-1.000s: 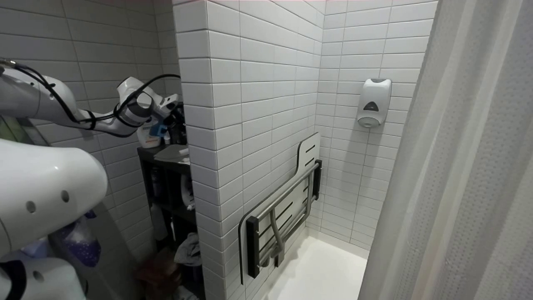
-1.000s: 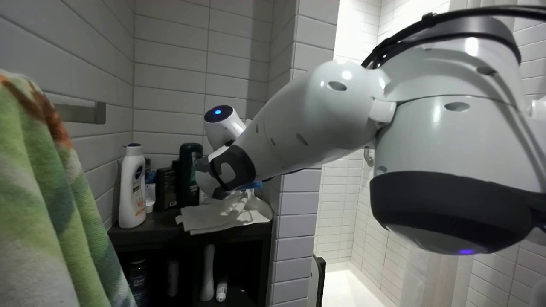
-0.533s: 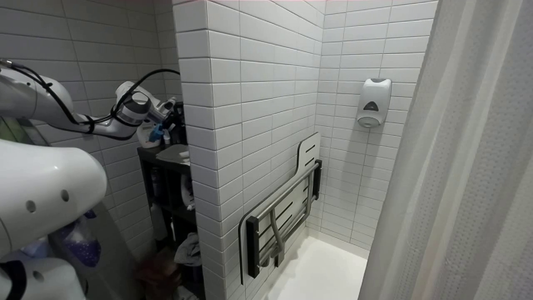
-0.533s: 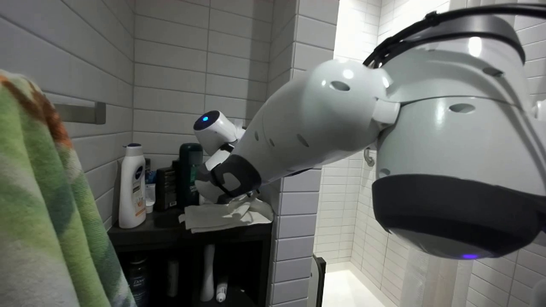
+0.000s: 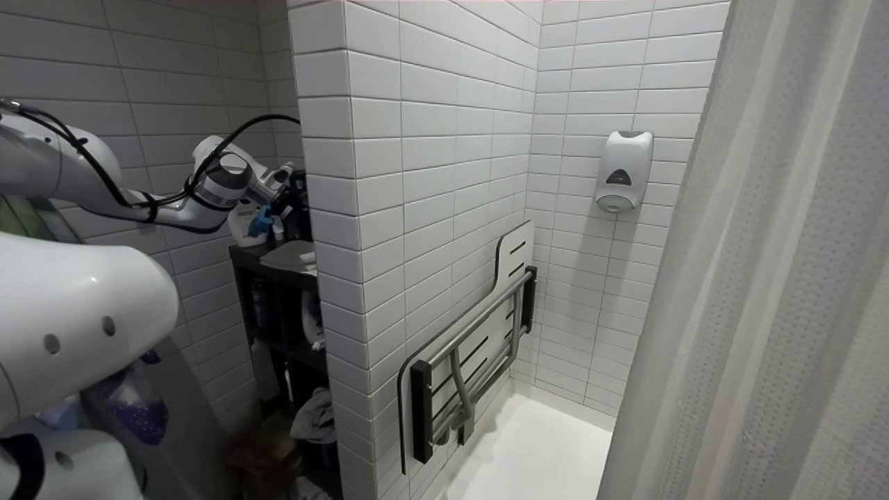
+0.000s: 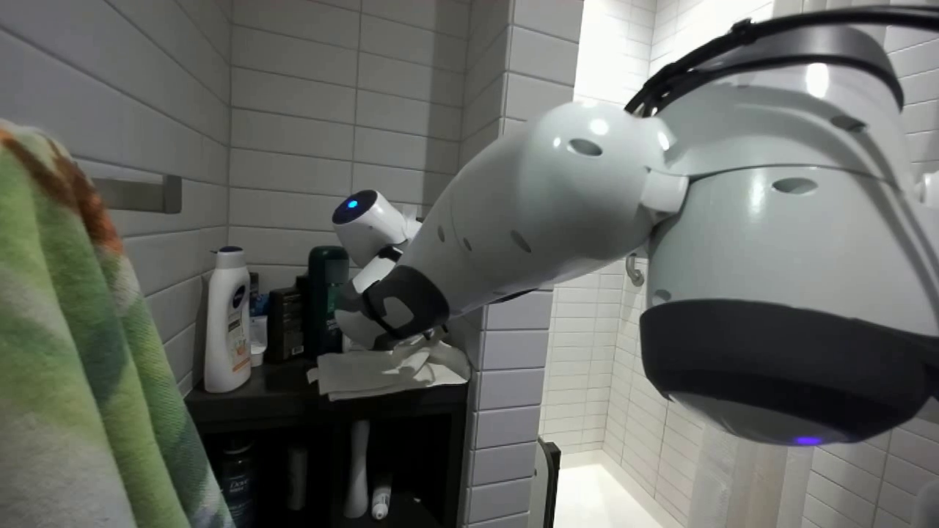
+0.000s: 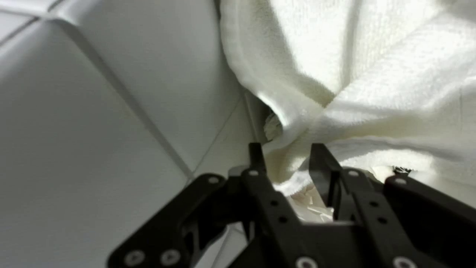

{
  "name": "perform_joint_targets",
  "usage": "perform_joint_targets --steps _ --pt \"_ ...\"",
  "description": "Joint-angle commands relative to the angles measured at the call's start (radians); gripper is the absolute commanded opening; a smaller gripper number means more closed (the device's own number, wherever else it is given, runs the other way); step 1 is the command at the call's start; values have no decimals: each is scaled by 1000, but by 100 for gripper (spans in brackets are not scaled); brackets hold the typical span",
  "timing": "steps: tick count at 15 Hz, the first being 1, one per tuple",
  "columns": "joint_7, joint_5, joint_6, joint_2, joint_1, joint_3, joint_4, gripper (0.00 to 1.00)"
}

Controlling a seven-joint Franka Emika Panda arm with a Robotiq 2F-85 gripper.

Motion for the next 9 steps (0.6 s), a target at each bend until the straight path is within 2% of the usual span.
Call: perform_joint_targets --steps 1,2,3,9 --pt "-2 6 -5 -5 0 -3 4 39" --pt "-2 6 -5 -5 0 -3 4 64" --pt "1 4 -6 -8 4 -5 3 64" --pt "-27 64 60 41 40 28 -38 99"
